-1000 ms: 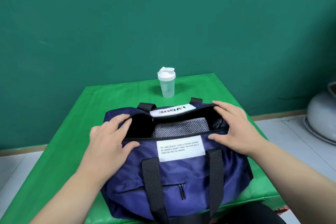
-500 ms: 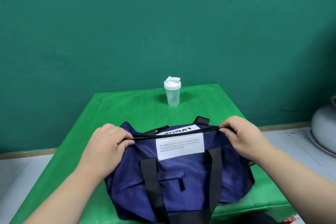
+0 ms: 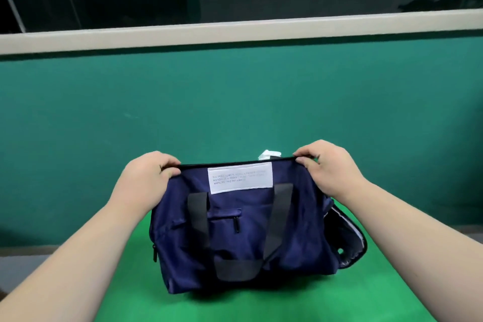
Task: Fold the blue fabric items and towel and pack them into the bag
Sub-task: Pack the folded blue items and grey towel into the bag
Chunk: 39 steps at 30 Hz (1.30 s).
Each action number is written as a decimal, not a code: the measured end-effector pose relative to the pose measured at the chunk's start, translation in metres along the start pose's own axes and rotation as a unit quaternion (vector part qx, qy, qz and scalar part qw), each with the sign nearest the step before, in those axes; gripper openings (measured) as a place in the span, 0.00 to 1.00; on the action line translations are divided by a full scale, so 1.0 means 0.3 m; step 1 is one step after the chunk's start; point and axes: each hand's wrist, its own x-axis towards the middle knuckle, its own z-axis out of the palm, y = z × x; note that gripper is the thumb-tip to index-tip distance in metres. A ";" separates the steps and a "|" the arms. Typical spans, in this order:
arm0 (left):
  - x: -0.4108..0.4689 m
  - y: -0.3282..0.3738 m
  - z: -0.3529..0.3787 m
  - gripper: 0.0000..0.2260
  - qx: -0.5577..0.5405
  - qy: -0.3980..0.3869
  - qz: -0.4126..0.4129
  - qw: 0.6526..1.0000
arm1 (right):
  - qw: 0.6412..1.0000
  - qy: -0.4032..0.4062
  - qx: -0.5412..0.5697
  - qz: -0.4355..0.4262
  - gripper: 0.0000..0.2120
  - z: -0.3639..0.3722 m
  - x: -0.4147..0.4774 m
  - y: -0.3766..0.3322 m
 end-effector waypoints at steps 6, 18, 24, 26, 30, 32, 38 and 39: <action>-0.124 -0.115 0.149 0.03 0.065 -0.127 -0.040 0.989 | 0.992 -0.117 0.005 0.044 0.07 0.218 -0.112 0.060; -0.112 -0.028 0.287 0.22 -0.005 -0.253 0.064 0.965 | 0.975 -0.213 0.055 -0.019 0.12 0.256 -0.064 0.162; 0.086 0.031 0.380 0.15 -0.020 -0.235 0.052 0.970 | 0.983 -0.184 0.014 0.003 0.14 0.322 0.170 0.246; 0.158 0.046 0.423 0.13 -0.001 -0.241 0.060 0.969 | 0.981 -0.194 -0.017 0.010 0.18 0.367 0.259 0.282; 0.289 0.058 0.525 0.10 0.031 -0.268 0.074 0.960 | 0.971 -0.232 -0.048 0.029 0.28 0.495 0.422 0.360; 0.353 0.053 0.581 0.09 0.046 -0.282 0.077 0.955 | 0.967 -0.243 -0.069 0.038 0.35 0.570 0.499 0.397; 0.493 0.029 0.729 0.09 0.068 -0.285 0.084 0.952 | 0.943 -0.283 -0.175 0.000 0.45 0.727 0.674 0.487; 0.504 0.022 0.752 0.09 0.067 -0.281 0.083 0.954 | 0.934 -0.298 -0.196 -0.006 0.46 0.751 0.690 0.501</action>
